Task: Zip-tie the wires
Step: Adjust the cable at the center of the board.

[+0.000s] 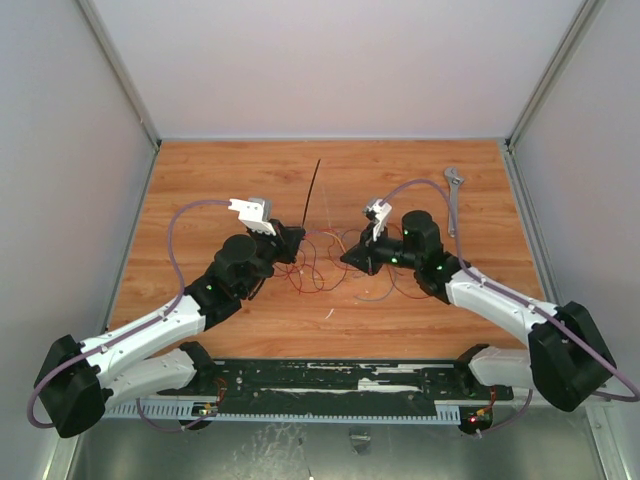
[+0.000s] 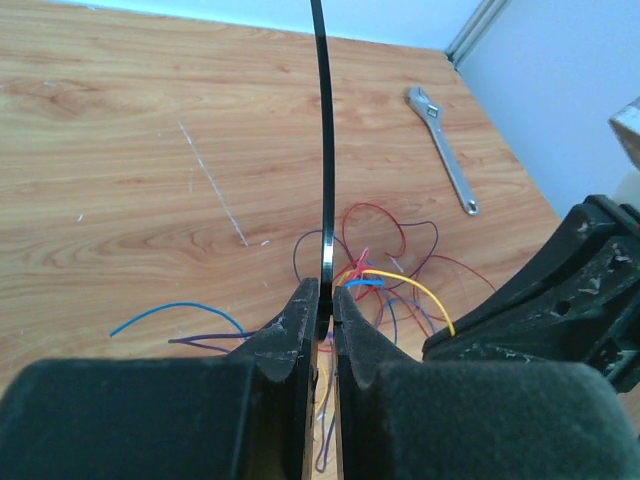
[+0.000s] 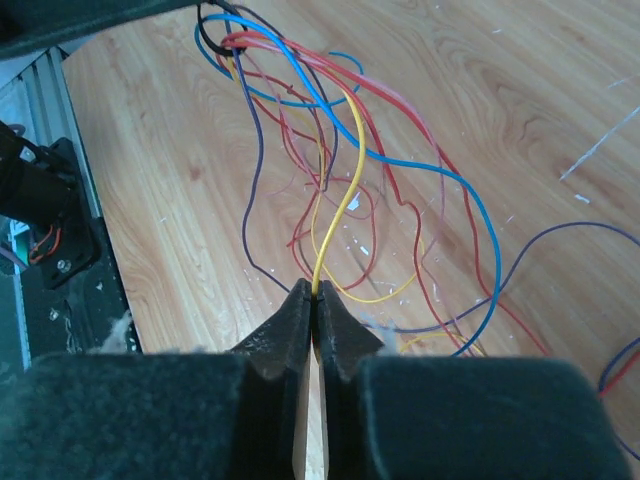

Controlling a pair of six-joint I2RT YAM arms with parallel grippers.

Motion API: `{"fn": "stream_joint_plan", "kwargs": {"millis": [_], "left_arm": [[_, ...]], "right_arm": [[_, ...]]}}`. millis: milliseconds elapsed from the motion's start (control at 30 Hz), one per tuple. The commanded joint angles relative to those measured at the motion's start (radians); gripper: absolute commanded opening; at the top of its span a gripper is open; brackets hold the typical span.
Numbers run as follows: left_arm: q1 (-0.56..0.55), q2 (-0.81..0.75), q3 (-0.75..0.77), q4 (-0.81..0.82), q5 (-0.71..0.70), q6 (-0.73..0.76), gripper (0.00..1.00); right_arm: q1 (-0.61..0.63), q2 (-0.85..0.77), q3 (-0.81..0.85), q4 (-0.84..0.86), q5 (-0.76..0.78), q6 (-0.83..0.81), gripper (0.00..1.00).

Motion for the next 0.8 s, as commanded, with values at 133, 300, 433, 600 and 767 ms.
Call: {"fn": "stream_joint_plan", "kwargs": {"millis": [133, 300, 433, 600, 767], "left_arm": [[0.02, 0.005, 0.024, 0.006, -0.012, -0.023, 0.0], [0.027, 0.003, 0.024, 0.004, -0.009, -0.023, 0.0], [0.03, 0.003, 0.024, -0.002, -0.009, -0.023, 0.0], [0.037, 0.004, 0.021, -0.002, -0.009, -0.024, 0.0], [0.042, 0.009, 0.018, -0.002, -0.008, -0.029, 0.0]], "right_arm": [[-0.016, -0.178, 0.02, -0.101, 0.209, -0.061, 0.0], [-0.063, -0.24, 0.037, -0.2, 0.253, -0.091, 0.0], [-0.093, -0.264, 0.046, -0.229, 0.272, -0.087, 0.0], [-0.128, -0.307, 0.051, -0.241, 0.271, -0.087, 0.0], [-0.163, -0.338, 0.058, -0.258, 0.296, -0.066, 0.0]]}}
